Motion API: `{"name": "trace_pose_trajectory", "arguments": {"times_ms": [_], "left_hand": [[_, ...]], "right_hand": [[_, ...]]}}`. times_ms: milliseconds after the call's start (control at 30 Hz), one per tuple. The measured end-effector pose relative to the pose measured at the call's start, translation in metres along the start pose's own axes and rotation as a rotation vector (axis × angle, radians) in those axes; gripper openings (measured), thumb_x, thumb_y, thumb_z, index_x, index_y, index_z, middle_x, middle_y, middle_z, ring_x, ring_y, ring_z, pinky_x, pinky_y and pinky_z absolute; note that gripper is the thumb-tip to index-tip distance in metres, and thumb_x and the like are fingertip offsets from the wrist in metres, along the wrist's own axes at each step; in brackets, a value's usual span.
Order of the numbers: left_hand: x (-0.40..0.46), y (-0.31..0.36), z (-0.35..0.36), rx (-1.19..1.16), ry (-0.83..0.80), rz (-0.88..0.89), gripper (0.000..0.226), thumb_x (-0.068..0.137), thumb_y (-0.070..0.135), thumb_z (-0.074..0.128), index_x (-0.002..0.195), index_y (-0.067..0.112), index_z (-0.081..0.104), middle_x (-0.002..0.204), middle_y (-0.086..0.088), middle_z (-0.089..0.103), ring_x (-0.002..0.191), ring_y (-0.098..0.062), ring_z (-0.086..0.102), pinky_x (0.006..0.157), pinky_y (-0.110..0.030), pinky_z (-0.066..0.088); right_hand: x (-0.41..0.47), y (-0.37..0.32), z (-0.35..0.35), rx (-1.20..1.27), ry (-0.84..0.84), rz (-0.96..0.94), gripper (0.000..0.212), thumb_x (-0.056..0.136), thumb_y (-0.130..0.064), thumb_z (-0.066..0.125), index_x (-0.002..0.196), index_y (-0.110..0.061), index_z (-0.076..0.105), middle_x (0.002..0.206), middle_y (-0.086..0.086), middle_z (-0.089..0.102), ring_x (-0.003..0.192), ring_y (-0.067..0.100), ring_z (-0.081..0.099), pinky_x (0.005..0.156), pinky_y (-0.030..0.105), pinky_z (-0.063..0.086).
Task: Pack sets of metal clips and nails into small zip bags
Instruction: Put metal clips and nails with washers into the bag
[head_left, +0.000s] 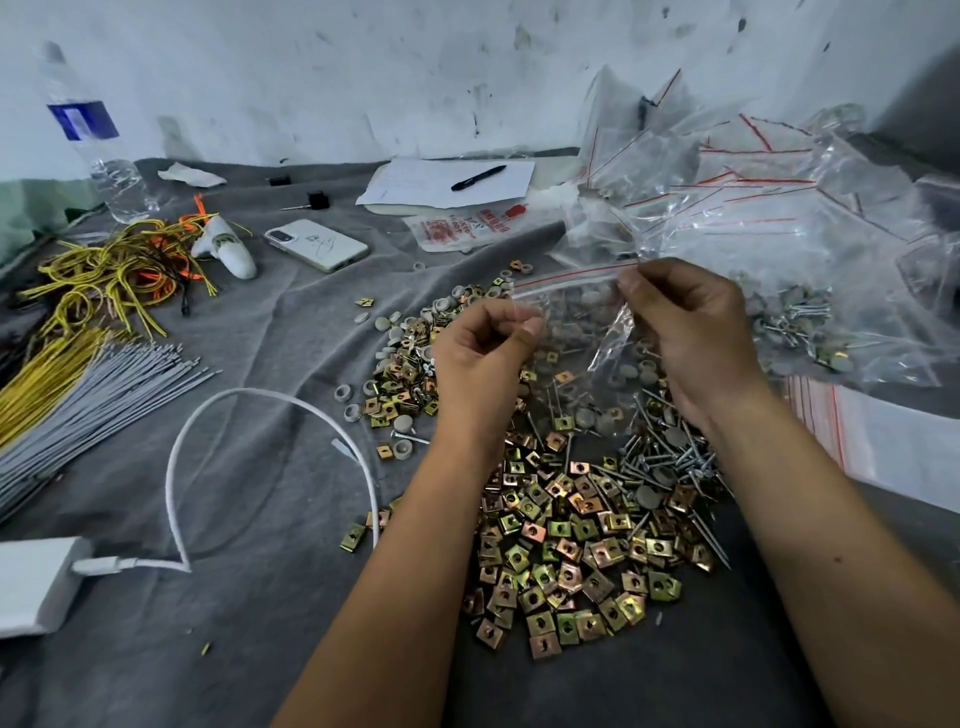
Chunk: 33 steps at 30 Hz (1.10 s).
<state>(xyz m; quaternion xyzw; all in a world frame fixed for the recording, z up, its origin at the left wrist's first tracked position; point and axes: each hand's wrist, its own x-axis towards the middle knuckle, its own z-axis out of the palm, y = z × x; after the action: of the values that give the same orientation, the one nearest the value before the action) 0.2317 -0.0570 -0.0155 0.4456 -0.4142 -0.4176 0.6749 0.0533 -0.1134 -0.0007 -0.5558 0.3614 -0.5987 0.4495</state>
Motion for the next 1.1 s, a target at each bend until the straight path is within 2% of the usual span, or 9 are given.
{"name": "trace_pose_trajectory", "arguments": {"times_ms": [100,133,200,233,400,567,733,967,1100], "left_hand": [[-0.002,0.000,0.001,0.179,0.115,0.118,0.016,0.093,0.000,0.071,0.100,0.013,0.065,0.096,-0.007,0.065,0.089,-0.029,0.063,0.081,-0.055,0.057],[-0.003,-0.001,0.001,0.331,0.162,0.195,0.022,0.091,0.007,0.075,0.108,0.015,0.063,0.104,-0.004,0.064,0.100,-0.027,0.062,0.091,-0.055,0.055],[-0.005,-0.001,0.000,0.659,0.214,0.390,0.040,0.088,0.025,0.078,0.123,0.017,0.060,0.121,-0.002,0.059,0.118,-0.021,0.052,0.106,-0.032,0.044],[-0.005,-0.001,0.001,0.761,0.213,0.476,0.043,0.088,0.031,0.078,0.126,0.018,0.062,0.126,-0.003,0.056,0.123,-0.021,0.046,0.106,-0.022,0.036],[-0.003,-0.007,0.005,0.876,0.085,0.700,0.013,0.092,0.025,0.077,0.102,0.017,0.076,0.121,-0.007,0.060,0.121,-0.027,0.046,0.101,-0.027,0.034],[0.001,-0.009,0.001,0.883,0.041,0.669,0.004,0.090,0.017,0.079,0.092,0.014,0.077,0.115,-0.006,0.065,0.116,-0.028,0.051,0.100,-0.015,0.026],[0.003,-0.009,-0.001,0.918,-0.013,0.618,0.006,0.090,0.017,0.078,0.092,0.012,0.075,0.116,-0.005,0.067,0.117,-0.025,0.048,0.100,-0.010,0.023],[0.003,-0.011,-0.002,0.922,-0.048,0.583,0.005,0.090,0.017,0.079,0.093,0.014,0.075,0.119,-0.004,0.064,0.118,-0.024,0.044,0.093,-0.022,0.028],[0.004,-0.011,-0.002,0.929,-0.052,0.597,0.003,0.091,0.013,0.076,0.091,0.011,0.074,0.116,-0.005,0.063,0.113,-0.019,0.039,0.090,-0.016,0.025]], "right_hand": [[-0.003,0.003,0.000,-0.187,-0.016,-0.158,0.010,0.092,-0.019,0.076,0.091,-0.028,0.079,0.085,-0.008,0.077,0.082,0.007,0.070,0.073,0.021,0.055],[-0.005,0.003,0.000,-0.248,-0.034,-0.203,0.008,0.094,-0.017,0.074,0.094,-0.024,0.079,0.084,-0.007,0.076,0.080,0.007,0.068,0.071,0.020,0.054],[-0.008,0.003,0.003,-0.412,-0.083,-0.336,0.006,0.095,-0.013,0.072,0.098,-0.014,0.077,0.085,-0.002,0.072,0.082,0.011,0.066,0.071,0.023,0.051],[-0.010,0.003,0.006,-0.497,-0.107,-0.414,0.007,0.094,-0.012,0.072,0.098,-0.010,0.077,0.087,0.000,0.070,0.084,0.013,0.065,0.072,0.025,0.051],[-0.016,0.005,0.014,-0.702,-0.130,-0.607,0.007,0.088,-0.010,0.078,0.093,-0.005,0.080,0.088,0.008,0.071,0.088,0.025,0.063,0.076,0.039,0.051],[-0.015,0.005,0.011,-0.720,-0.145,-0.626,0.007,0.086,-0.011,0.080,0.091,-0.005,0.081,0.085,0.005,0.071,0.086,0.023,0.062,0.074,0.041,0.050],[-0.017,0.004,0.011,-0.674,-0.152,-0.584,0.009,0.083,-0.016,0.084,0.090,-0.011,0.082,0.085,0.000,0.072,0.083,0.011,0.064,0.073,0.031,0.053],[-0.018,0.005,0.011,-0.610,-0.185,-0.506,0.008,0.084,-0.015,0.083,0.091,-0.012,0.081,0.088,-0.002,0.073,0.089,0.009,0.067,0.079,0.033,0.055],[-0.019,0.006,0.012,-0.626,-0.202,-0.492,0.005,0.087,-0.014,0.079,0.092,-0.011,0.080,0.088,-0.003,0.073,0.089,0.009,0.065,0.080,0.034,0.054]]}}
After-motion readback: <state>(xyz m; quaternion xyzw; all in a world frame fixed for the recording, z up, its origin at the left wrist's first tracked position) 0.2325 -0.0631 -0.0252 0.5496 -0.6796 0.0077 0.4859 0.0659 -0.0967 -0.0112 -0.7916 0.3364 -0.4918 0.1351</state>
